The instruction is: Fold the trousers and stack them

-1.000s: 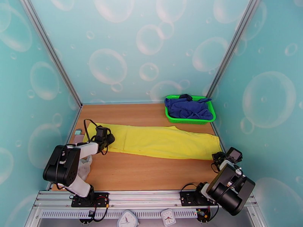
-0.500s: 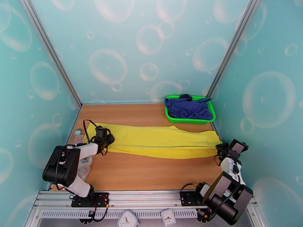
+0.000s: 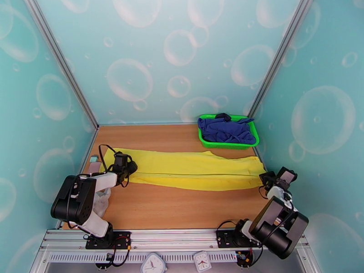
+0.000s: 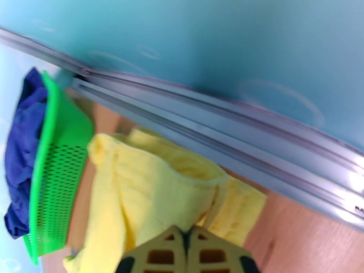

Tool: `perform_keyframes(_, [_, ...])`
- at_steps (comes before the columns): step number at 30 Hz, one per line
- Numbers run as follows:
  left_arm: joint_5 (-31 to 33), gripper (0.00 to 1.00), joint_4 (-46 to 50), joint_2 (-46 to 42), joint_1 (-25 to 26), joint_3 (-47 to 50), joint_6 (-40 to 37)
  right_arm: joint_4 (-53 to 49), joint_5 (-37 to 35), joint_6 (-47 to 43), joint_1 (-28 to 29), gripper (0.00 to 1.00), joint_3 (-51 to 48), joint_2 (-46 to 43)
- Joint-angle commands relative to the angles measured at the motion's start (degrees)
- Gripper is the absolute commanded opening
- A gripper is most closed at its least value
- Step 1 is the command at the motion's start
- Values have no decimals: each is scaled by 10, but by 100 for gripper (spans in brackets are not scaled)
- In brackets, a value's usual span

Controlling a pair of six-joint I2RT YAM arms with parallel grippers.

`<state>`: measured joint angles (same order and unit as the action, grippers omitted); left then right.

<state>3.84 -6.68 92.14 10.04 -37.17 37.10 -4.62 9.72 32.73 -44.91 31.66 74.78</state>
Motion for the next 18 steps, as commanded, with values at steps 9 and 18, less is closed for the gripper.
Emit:
perform_keyframes(9, [-43, 44, 70, -43, -1, -14, -64, -12, -46, -55, 27, 45, 8, -191])
perform_keyframes(18, [90, 54, 174, -33, -5, -134, -121, 99, 56, -6, 437, 52, 73, -50])
